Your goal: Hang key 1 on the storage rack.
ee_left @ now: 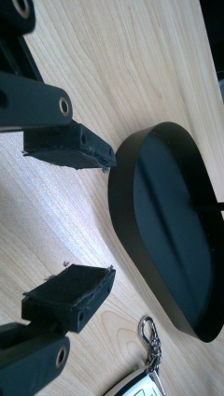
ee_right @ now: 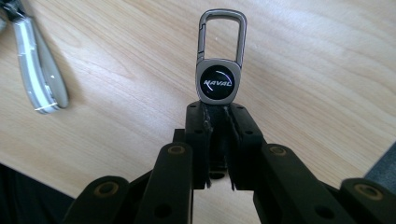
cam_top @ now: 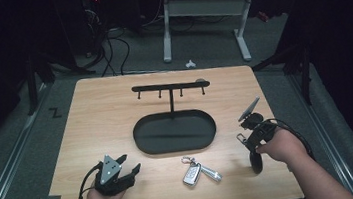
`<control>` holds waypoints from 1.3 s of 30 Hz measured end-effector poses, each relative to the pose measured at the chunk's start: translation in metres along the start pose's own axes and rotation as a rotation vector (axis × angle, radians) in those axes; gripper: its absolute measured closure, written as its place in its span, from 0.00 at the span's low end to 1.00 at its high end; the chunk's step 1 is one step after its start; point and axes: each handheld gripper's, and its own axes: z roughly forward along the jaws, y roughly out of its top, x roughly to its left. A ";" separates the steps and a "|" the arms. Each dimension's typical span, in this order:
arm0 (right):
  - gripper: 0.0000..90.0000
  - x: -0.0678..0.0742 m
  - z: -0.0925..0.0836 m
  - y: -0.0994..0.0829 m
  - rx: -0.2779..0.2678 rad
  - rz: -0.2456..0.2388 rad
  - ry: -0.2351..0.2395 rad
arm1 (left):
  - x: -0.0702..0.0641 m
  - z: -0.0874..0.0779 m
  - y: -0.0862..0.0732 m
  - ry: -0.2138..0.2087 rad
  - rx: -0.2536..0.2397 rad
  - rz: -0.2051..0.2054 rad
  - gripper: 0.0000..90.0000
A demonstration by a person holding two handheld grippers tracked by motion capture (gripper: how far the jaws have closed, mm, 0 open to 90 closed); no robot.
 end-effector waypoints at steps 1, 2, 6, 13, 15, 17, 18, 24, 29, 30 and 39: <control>0.90 0.000 -0.004 0.000 -0.009 -0.003 0.001 | 0.000 0.000 0.000 0.000 0.000 0.000 0.45; 0.90 0.000 -0.008 0.001 -0.015 -0.001 -0.001 | 0.000 0.000 0.000 0.001 -0.001 0.002 0.45; 0.90 0.001 -0.022 0.003 -0.042 -0.004 -0.018 | 0.000 0.000 0.000 0.002 -0.001 0.000 0.45; 0.90 0.006 -0.032 0.008 -0.055 -0.016 -0.020 | -0.001 -0.001 0.000 0.004 -0.006 0.001 0.45; 0.90 0.008 -0.033 0.009 -0.053 -0.020 -0.019 | -0.001 -0.002 -0.001 0.006 -0.009 0.002 0.45; 0.90 0.009 -0.033 0.010 -0.052 -0.027 -0.020 | -0.001 -0.003 -0.002 0.007 -0.006 0.004 0.45; 0.90 0.009 -0.033 0.011 -0.051 -0.030 -0.021 | -0.001 -0.004 -0.002 0.008 -0.005 0.004 0.45; 0.90 0.013 -0.032 0.016 -0.039 -0.044 -0.021 | 0.002 -0.010 -0.006 0.019 -0.001 -0.003 0.45; 0.90 0.018 -0.032 0.024 -0.043 -0.067 -0.018 | 0.004 -0.016 -0.011 0.037 0.002 -0.009 0.45; 0.90 0.020 -0.032 0.026 -0.043 -0.070 -0.017 | 0.004 -0.018 -0.011 0.040 0.005 -0.010 0.45; 0.90 0.035 -0.032 0.044 -0.064 -0.102 0.009 | 0.008 -0.030 -0.018 0.068 0.009 -0.024 0.45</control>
